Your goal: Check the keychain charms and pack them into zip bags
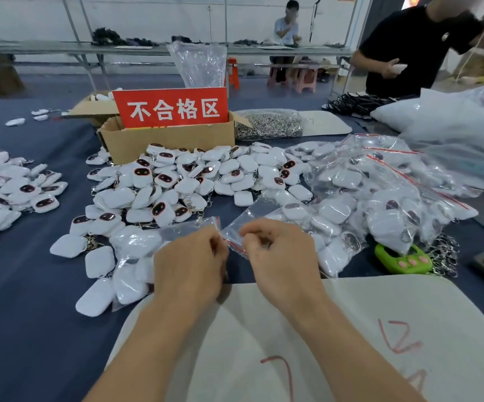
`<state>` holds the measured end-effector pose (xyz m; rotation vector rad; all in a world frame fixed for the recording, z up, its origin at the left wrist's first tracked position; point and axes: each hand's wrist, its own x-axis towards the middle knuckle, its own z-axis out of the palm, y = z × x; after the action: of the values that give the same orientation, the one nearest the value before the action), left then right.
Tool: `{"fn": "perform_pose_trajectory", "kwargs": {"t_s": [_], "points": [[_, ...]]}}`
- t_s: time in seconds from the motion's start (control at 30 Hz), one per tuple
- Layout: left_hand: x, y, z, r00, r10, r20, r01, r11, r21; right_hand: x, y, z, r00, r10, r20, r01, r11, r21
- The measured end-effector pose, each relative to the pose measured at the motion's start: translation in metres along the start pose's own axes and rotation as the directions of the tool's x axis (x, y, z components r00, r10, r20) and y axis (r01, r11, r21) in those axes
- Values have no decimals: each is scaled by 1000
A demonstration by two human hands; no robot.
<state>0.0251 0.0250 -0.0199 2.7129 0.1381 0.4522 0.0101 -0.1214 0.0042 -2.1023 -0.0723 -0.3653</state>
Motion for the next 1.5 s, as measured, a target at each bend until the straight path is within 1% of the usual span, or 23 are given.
{"fn": "perform_pose_trajectory", "kwargs": {"t_s": [0.07, 0.2, 0.3, 0.37, 0.43, 0.5, 0.57, 0.67, 0.73, 0.8, 0.87, 0.9, 0.93, 1.0, 1.07, 1.13, 1.17, 1.23, 1.27, 1.3, 1.37, 1.4, 1.5], "points": [[0, -3, 2, 999, 29, 23, -29, 1000, 4, 13, -4, 6, 1000, -20, 20, 22, 997, -76], [2, -1, 3, 999, 35, -7, -34, 996, 82, 62, -15, 20, 981, -11, 192, 74, 942, -327], [3, -1, 4, 1000, 27, -8, -26, 994, 101, 99, -19, 33, 943, 27, 331, 154, 847, -508], [4, -3, 4, 1000, 25, -14, -24, 996, 87, 119, -17, 41, 923, 82, 375, 166, 794, -584], [5, -4, 4, 1000, 18, -12, -18, 998, 58, 128, -14, 48, 906, 88, 415, 216, 746, -630], [7, -6, 4, 1000, 13, -15, -13, 999, 43, 130, -8, 56, 903, 11, 430, 309, 680, -665], [7, -7, 5, 999, 13, -30, -12, 999, 53, 127, -2, 60, 906, -48, 420, 359, 612, -705], [7, -8, 7, 999, 15, -38, -13, 999, 47, 119, 1, 54, 919, -96, 383, 358, 609, -707], [8, -8, 8, 1000, 15, -25, -14, 999, 40, 113, 2, 43, 925, -140, 354, 356, 648, -673], [7, -8, 6, 1000, 6, -11, -6, 1000, -18, 102, 1, 30, 931, -176, 320, 340, 738, -583], [4, -6, 1, 998, -10, -61, -5, 972, -237, 86, -2, 18, 964, -163, 208, 229, 910, -347], [2, -4, -3, 993, -19, -115, -27, 924, -382, 76, -4, 11, 980, -145, 135, 169, 966, -195], [-1, -2, -6, 984, -21, -178, -71, 867, -493, 63, -6, 4, 990, -126, 66, 130, 990, -57], [-9, 6, -12, 972, 28, -232, -163, 793, -588, 36, -9, -11, 997, -78, -24, 80, 992, 96], [-19, 17, -16, 969, 125, -214, -232, 760, -607, 10, -9, -21, 998, -61, -26, 64, 990, 124], [-27, 26, -13, 963, 220, -158, -271, 740, -616, -10, -7, -24, 998, -47, 49, 38, 986, 163], [-29, 28, -11, 960, 255, -113, -267, 723, -637, -17, -4, -25, 996, -31, 80, 16, 984, 177], [-30, 30, -9, 953, 304, -1, -220, 687, -692, -25, 5, -26, 997, 15, 78, -25, 991, 131], [-31, 30, -9, 952, 304, 45, -182, 675, -715, -26, 9, -26, 997, 48, 63, -56, 991, 124], [-30, 30, -9, 960, 270, 71, -131, 663, -737, -26, 11, -26, 993, 101, 57, -109, 979, 173], [-28, 28, -9, 988, 122, 99, 4, 613, -790, -23, 10, -24, 972, 212, 96, -233, 892, 387], [-26, 27, -9, 990, 58, 131, 74, 573, -816, -20, 10, -23, 961, 238, 137, -275, 840, 468], [-22, 23, -8, 969, -19, 247, 228, 458, -859, -14, 11, -24, 942, 232, 242, -326, 803, 499]]}}
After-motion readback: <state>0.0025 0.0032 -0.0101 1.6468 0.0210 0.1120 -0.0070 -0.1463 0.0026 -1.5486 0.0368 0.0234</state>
